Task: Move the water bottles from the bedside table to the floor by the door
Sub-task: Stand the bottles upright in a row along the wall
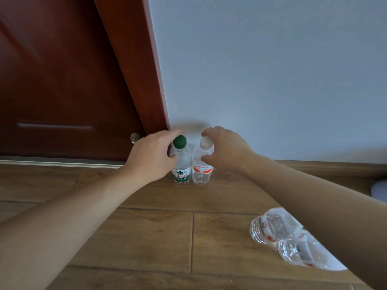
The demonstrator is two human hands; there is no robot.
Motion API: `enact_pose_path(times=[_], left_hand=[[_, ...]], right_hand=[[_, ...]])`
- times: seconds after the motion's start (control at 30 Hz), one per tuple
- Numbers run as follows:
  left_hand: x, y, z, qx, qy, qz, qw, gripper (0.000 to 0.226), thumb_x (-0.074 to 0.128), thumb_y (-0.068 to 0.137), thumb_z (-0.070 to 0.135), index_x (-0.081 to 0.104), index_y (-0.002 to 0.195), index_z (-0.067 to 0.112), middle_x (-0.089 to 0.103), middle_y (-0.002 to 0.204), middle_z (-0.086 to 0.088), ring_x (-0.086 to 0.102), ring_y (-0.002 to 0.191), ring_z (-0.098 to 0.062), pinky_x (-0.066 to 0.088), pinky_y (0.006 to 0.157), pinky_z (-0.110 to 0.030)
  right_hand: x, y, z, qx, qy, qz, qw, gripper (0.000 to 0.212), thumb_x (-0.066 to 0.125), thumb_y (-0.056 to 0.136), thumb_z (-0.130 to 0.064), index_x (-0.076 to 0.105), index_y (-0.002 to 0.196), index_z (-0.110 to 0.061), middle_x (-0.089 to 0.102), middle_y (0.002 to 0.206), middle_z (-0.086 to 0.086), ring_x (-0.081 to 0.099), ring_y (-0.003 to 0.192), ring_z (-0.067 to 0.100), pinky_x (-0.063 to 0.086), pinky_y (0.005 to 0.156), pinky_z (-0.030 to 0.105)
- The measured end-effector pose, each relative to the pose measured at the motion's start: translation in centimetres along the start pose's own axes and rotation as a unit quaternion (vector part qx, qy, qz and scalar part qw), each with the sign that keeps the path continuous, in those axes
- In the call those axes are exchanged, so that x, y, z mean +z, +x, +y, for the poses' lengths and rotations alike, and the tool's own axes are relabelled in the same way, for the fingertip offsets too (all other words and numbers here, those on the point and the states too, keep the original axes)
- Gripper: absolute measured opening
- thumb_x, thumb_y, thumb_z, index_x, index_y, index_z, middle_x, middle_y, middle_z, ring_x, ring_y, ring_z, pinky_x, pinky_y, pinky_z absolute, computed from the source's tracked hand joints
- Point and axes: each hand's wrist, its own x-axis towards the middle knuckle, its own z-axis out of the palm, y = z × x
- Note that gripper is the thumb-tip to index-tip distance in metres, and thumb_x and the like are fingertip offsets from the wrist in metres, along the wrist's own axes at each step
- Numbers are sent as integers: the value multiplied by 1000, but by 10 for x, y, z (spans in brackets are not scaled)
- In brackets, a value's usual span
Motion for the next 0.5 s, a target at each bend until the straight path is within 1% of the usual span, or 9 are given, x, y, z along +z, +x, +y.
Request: enact_pose_path(times=[0.07,0.17,0.23,0.27,0.33,0.4,0.47,0.5], left_hand=[[-2,-2,0,-6,7,6,1000,59,74,82,27,52,136,34,66,118,13,65,101,-13,46,78,-33],[-9,-5,6,-10,15,9,1000,63,75,81,30,51,138,30,62,127,10,63,111,-17,52,87,-45],[-16,-8,12,-9,26,7,1000,64,75,81,32,49,139,28,58,135,7,58,120,-19,51,92,-51],[-19,-10,16,-4,30,6,1000,64,75,82,33,49,140,27,56,137,7,55,123,-20,50,93,-52],[-25,-13,25,15,30,5,999,64,75,81,34,49,139,27,54,138,6,52,126,-20,49,96,-47],[-30,-17,37,38,25,-6,999,65,75,81,34,49,140,26,53,139,7,50,126,-19,45,95,-37],[-33,-21,54,51,13,-34,998,67,75,82,35,47,142,28,50,140,9,49,126,-15,41,92,-31],[-34,-23,64,58,1,-48,997,68,74,82,37,46,143,29,49,141,11,51,125,-14,42,93,-31]], right_hand=[[-3,-6,3,2,-5,-6,1000,60,70,78,-32,47,132,-24,55,120,-2,57,104,23,47,83,34],[-8,-17,8,15,-9,-16,1000,69,70,77,-34,40,137,-22,54,124,0,57,109,24,50,89,40],[-13,-23,13,22,-16,-20,999,67,70,77,-36,41,135,-18,54,123,2,57,110,25,50,90,42],[-17,-26,15,25,-21,-21,999,66,71,78,-38,43,133,-16,54,122,3,57,110,26,50,91,42],[-27,-34,20,28,-27,-26,999,65,70,79,-43,45,132,-15,54,124,4,55,112,26,48,94,42],[-39,-44,24,24,-30,-38,999,69,68,81,-45,43,138,-17,53,130,2,52,119,24,44,99,38],[-50,-59,28,16,-35,-40,998,68,66,82,-44,42,141,-21,53,133,-2,51,122,21,42,99,33],[-55,-67,31,14,-37,-38,999,65,66,82,-42,43,140,-22,54,132,-3,52,119,19,42,97,31]])
